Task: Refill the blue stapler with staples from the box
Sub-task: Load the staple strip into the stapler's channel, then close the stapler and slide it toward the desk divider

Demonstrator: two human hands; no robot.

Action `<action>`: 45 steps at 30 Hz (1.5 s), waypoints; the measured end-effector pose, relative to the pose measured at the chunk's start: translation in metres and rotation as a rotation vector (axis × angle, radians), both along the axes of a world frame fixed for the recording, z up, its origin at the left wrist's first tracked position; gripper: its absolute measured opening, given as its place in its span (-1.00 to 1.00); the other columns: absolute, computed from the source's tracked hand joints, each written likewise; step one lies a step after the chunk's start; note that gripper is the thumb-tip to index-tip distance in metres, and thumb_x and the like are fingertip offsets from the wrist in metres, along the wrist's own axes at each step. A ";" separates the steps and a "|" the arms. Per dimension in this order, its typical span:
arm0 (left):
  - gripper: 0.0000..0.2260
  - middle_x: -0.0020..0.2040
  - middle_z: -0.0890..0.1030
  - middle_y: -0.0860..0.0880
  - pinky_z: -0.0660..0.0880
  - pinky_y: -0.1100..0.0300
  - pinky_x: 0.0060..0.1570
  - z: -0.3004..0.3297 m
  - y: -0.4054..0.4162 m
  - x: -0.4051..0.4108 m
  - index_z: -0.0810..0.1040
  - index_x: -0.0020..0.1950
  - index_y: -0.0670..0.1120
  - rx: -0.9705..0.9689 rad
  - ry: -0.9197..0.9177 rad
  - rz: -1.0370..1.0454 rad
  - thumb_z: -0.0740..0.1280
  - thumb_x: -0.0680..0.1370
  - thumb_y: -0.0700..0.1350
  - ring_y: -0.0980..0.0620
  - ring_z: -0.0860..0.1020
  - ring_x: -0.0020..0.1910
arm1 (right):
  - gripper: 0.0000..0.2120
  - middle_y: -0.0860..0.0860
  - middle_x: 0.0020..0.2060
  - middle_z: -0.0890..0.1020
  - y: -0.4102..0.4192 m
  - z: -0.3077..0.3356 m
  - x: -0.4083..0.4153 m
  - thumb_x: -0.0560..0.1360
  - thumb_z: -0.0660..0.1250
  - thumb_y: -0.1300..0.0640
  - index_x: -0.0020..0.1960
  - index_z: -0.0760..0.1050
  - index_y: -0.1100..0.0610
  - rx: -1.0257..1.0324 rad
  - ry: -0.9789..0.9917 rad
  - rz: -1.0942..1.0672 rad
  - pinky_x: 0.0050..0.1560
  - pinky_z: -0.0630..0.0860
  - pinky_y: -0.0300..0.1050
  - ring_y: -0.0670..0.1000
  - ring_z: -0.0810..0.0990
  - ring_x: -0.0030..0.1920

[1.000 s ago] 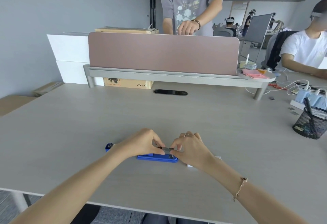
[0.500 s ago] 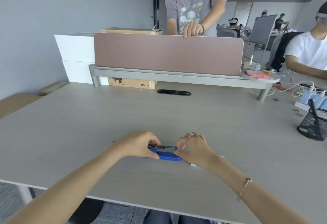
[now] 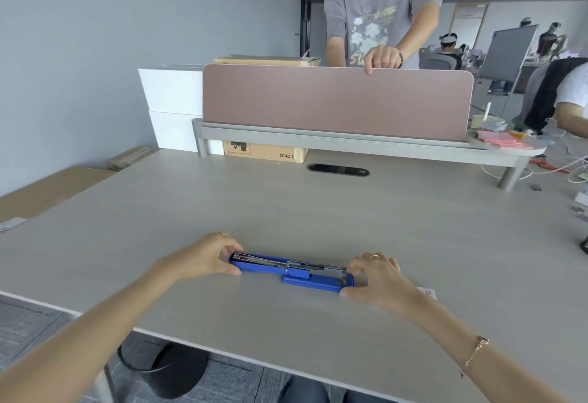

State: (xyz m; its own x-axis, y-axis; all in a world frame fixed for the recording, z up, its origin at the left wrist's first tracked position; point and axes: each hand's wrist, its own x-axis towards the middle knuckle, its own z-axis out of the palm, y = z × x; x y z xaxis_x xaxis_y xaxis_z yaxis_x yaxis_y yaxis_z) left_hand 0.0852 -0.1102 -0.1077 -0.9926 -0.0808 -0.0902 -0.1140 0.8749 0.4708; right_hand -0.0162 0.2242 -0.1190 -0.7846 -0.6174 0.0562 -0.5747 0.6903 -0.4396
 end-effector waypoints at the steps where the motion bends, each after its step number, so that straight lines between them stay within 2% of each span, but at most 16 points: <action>1: -0.75 0.00 0.60 0.01 0.36 0.51 -0.08 -0.001 0.000 0.000 0.61 0.03 0.01 -0.001 0.008 0.005 0.54 0.39 -0.10 0.17 0.54 0.00 | -0.65 -0.10 -0.10 0.48 0.000 0.000 0.000 0.32 0.42 -0.09 0.04 0.51 0.02 -0.002 -0.005 -0.006 0.02 0.17 -0.15 -0.02 0.37 0.02; 3: -0.80 -0.03 0.60 0.02 0.37 0.51 -0.10 0.000 0.000 0.001 0.60 -0.01 0.00 -0.003 0.008 0.002 0.52 0.41 -0.10 0.16 0.55 -0.01 | -0.66 -0.09 -0.11 0.47 0.000 0.000 0.000 0.32 0.42 -0.10 0.03 0.51 0.01 -0.002 -0.013 -0.010 0.02 0.18 -0.14 0.00 0.39 0.03; 8: -0.83 -0.04 0.59 0.10 0.36 0.50 -0.12 0.018 -0.004 -0.002 0.54 -0.06 0.07 -0.028 0.001 -0.034 0.49 0.44 -0.09 0.32 0.52 -0.06 | -0.70 -0.16 -0.19 0.43 0.000 0.002 0.001 0.33 0.42 -0.10 0.01 0.50 -0.03 0.014 -0.023 0.015 0.02 0.17 -0.14 -0.03 0.36 -0.02; 10: -0.84 -0.01 0.59 0.10 0.35 0.48 -0.12 0.033 -0.002 -0.004 0.56 -0.02 0.04 -0.057 0.012 -0.054 0.48 0.45 -0.07 0.31 0.50 -0.05 | -0.78 -0.24 -0.25 0.37 0.001 0.002 0.001 0.34 0.41 -0.09 -0.09 0.44 -0.11 0.009 -0.038 0.035 0.03 0.17 -0.15 -0.03 0.35 -0.02; 15: -0.84 0.04 0.58 0.11 0.42 0.38 0.02 0.067 0.019 -0.014 0.56 0.03 0.03 -0.036 0.087 -0.118 0.44 0.49 -0.06 0.23 0.51 0.05 | -0.74 -0.25 -0.24 0.39 0.004 0.004 0.001 0.34 0.40 -0.06 -0.26 0.30 -0.26 0.009 -0.088 0.067 0.04 0.15 -0.16 -0.06 0.36 -0.01; 19: -0.87 0.04 0.56 0.10 0.45 0.37 0.02 0.076 0.049 -0.024 0.54 0.06 0.02 -0.019 0.142 -0.177 0.39 0.53 -0.05 0.22 0.52 0.01 | -0.79 -0.20 -0.17 0.50 0.006 0.005 0.000 0.32 0.43 -0.04 -0.21 0.40 -0.23 -0.041 -0.146 0.057 0.08 0.18 -0.16 -0.12 0.44 -0.05; 21: -0.86 0.05 0.57 0.07 0.48 0.33 0.01 0.076 0.064 -0.028 0.53 0.07 0.02 -0.004 0.163 -0.194 0.38 0.53 -0.04 0.19 0.53 -0.01 | -0.80 -0.15 -0.14 0.54 0.006 0.006 0.000 0.30 0.44 -0.04 -0.20 0.42 -0.20 -0.046 -0.166 0.045 0.10 0.23 -0.16 -0.10 0.47 -0.04; 24: -0.83 0.04 0.56 0.09 0.45 0.42 -0.03 0.074 0.086 -0.035 0.53 0.09 0.01 0.015 0.184 -0.219 0.38 0.53 -0.02 0.27 0.52 -0.06 | -0.82 -0.16 -0.17 0.57 0.006 0.008 0.000 0.29 0.44 -0.03 -0.21 0.45 -0.18 -0.055 -0.203 0.045 0.16 0.34 -0.11 -0.09 0.50 -0.03; 27: -0.81 0.01 0.53 0.14 0.46 0.39 0.01 0.070 0.107 -0.042 0.53 0.11 0.01 0.016 0.176 -0.249 0.38 0.52 -0.02 0.26 0.53 -0.05 | -0.82 -0.11 -0.13 0.63 0.007 0.008 0.000 0.29 0.44 -0.03 -0.15 0.50 -0.12 -0.057 -0.203 0.044 0.22 0.34 -0.06 -0.06 0.54 0.00; 31: -0.82 0.01 0.51 0.12 0.50 0.25 0.06 0.057 0.123 -0.048 0.52 0.09 0.06 0.008 0.168 -0.291 0.38 0.50 -0.01 0.16 0.54 -0.05 | -0.77 -0.21 -0.27 0.49 0.006 0.009 0.004 0.33 0.43 0.02 -0.02 0.55 -0.01 -0.083 -0.166 0.029 0.14 0.29 -0.13 -0.12 0.45 -0.10; 36: -0.82 0.01 0.54 0.09 0.49 0.27 0.04 0.046 0.131 -0.050 0.54 0.08 0.06 0.037 0.165 -0.298 0.39 0.49 -0.02 0.16 0.53 -0.03 | -0.77 -0.23 -0.29 0.46 0.006 0.007 0.003 0.34 0.42 0.01 -0.01 0.55 -0.02 -0.090 -0.165 0.023 0.12 0.25 -0.17 -0.21 0.41 -0.15; 41: -0.77 0.01 0.56 0.10 0.50 0.27 0.05 0.040 0.137 -0.055 0.55 0.10 0.06 0.017 0.119 -0.302 0.42 0.47 -0.05 0.17 0.54 -0.04 | -0.82 -0.19 -0.28 0.48 0.007 0.008 0.004 0.34 0.42 0.01 -0.07 0.55 -0.03 -0.076 -0.178 0.022 0.12 0.26 -0.17 -0.08 0.45 -0.08; 43: -0.76 0.02 0.57 0.09 0.51 0.25 0.05 0.037 0.138 -0.056 0.56 0.12 0.04 0.019 0.099 -0.316 0.43 0.46 -0.07 0.16 0.56 -0.05 | -0.87 -0.16 -0.25 0.51 0.007 0.006 0.003 0.33 0.41 0.00 -0.15 0.50 -0.10 -0.074 -0.174 0.029 0.11 0.25 -0.16 -0.06 0.47 -0.08; 45: -0.76 0.04 0.59 0.08 0.52 0.25 0.05 0.034 0.141 -0.057 0.57 0.12 0.03 0.009 0.079 -0.333 0.43 0.46 -0.07 0.16 0.57 -0.03 | -0.85 -0.12 -0.22 0.51 0.008 0.004 0.002 0.33 0.40 -0.02 -0.26 0.42 -0.18 -0.058 -0.168 0.037 0.07 0.21 -0.16 -0.04 0.46 -0.04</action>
State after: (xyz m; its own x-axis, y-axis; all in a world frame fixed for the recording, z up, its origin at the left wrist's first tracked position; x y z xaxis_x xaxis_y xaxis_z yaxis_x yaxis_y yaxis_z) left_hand 0.0283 0.0306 -0.0735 -0.9684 0.2490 -0.0112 0.2140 0.8536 0.4749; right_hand -0.0140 0.2320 -0.1150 -0.7624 -0.6460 -0.0378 -0.5145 0.6406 -0.5699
